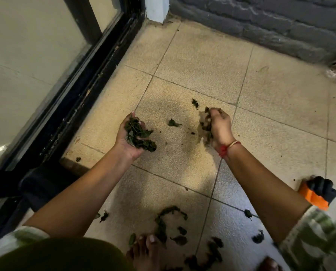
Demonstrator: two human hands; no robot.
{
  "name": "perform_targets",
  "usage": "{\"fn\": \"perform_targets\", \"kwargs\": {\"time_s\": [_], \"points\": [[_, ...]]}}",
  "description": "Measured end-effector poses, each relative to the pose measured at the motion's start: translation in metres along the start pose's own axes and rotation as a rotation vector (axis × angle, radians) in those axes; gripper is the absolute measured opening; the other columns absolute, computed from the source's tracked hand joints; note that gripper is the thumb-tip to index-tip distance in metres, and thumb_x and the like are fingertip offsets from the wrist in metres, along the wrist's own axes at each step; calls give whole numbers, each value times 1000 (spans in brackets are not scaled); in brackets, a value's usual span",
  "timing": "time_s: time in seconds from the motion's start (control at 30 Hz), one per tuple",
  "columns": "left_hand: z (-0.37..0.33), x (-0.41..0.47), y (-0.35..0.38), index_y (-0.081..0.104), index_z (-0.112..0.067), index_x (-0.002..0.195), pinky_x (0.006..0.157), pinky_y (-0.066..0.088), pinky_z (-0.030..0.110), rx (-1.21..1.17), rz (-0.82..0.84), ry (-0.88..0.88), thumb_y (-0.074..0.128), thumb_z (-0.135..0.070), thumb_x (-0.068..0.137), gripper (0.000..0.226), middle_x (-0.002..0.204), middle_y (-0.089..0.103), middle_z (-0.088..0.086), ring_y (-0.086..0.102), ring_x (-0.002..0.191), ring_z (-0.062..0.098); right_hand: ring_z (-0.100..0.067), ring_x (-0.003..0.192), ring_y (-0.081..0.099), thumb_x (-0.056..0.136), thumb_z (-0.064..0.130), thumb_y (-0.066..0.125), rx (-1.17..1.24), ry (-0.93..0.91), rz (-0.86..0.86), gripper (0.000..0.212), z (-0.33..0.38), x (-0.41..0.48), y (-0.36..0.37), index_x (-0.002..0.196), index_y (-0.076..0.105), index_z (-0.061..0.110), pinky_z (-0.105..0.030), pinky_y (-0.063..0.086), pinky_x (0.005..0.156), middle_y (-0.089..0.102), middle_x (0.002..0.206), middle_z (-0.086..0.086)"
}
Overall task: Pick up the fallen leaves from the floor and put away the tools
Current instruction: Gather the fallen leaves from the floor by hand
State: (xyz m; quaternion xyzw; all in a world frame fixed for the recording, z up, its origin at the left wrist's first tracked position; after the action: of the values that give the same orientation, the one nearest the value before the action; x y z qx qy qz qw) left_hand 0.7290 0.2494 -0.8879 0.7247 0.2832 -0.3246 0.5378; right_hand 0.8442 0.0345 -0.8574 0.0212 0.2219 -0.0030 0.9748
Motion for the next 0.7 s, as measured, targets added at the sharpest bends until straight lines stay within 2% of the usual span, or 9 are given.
{"fn": "perform_targets", "kwargs": {"time_s": [0.23, 0.4, 0.47, 0.5, 0.57, 0.6, 0.63, 0.67, 0.7], "points": [[14, 5, 38, 57, -19, 54, 43, 41, 14, -28, 76, -26, 61, -31, 88, 36, 50, 59, -5, 53, 38, 7, -1, 36, 31, 100, 25, 37, 594, 326, 78, 28, -11, -25, 53, 72, 42, 22, -14, 23, 28, 35, 49, 12], [9, -9, 78, 59, -18, 52, 41, 38, 13, -1, 186, 20, 54, -33, 91, 42, 49, 59, -3, 54, 39, 7, -1, 37, 30, 99, 23, 39, 598, 345, 146, 25, 21, -30, 77, 74, 41, 23, -13, 22, 28, 34, 50, 11], [8, -35, 125, 62, -15, 54, 36, 43, 16, -104, 330, -92, 52, -34, 91, 42, 50, 61, -1, 57, 41, 10, -1, 36, 30, 99, 24, 37, 595, 355, 179, 26, 50, -37, 85, 73, 40, 23, -13, 22, 28, 34, 49, 11], [-2, -34, 106, 65, -11, 60, 36, 46, 18, 86, 150, -77, 49, -36, 93, 44, 52, 62, 0, 60, 43, 12, -1, 36, 29, 100, 24, 37, 595, 363, 193, 29, 66, -41, 87, 71, 40, 22, -13, 21, 28, 33, 47, 11], [28, -56, 42, 64, 2, 103, 42, 53, 30, 305, 254, -95, 32, -39, 101, 51, 61, 67, 10, 64, 50, 26, -1, 35, 28, 100, 26, 37, 603, 377, 215, 31, 103, -56, 92, 69, 40, 22, -13, 20, 29, 33, 45, 11], [61, -71, -16, 45, -2, 129, 47, 55, 43, 517, 240, -38, 21, -37, 103, 50, 69, 68, 20, 64, 55, 37, -2, 35, 28, 100, 28, 38, 599, 373, 224, 32, 120, -63, 94, 68, 40, 23, -13, 19, 30, 33, 45, 11], [79, -83, -66, 26, -13, 134, 55, 53, 54, 912, 82, 101, 12, -37, 103, 42, 81, 66, 31, 63, 66, 46, -2, 35, 28, 99, 28, 38, 583, 378, 228, 32, 140, -73, 94, 68, 41, 23, -13, 17, 31, 33, 45, 10], [106, -103, -76, 18, -19, 135, 67, 49, 62, 1024, 31, -6, 7, -44, 102, 42, 97, 59, 39, 59, 82, 54, -2, 35, 28, 99, 29, 38, 569, 382, 231, 32, 160, -85, 95, 67, 40, 23, -13, 16, 32, 33, 44, 10], [113, -125, -31, 22, -16, 135, 82, 45, 60, 905, 144, -98, 7, -56, 100, 56, 113, 54, 38, 53, 103, 54, -2, 34, 27, 99, 29, 38, 570, 385, 231, 32, 181, -100, 96, 68, 40, 23, -13, 15, 32, 32, 44, 11]]}}
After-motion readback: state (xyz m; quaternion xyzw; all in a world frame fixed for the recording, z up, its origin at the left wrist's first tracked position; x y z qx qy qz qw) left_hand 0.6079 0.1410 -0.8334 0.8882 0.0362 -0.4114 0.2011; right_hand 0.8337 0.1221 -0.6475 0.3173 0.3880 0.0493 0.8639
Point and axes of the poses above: each hand's wrist, its own x-axis towards the middle knuckle, its own y-axis out of the palm, z = x × y, the point moved 10 cm from there along x, towards the middle knuckle
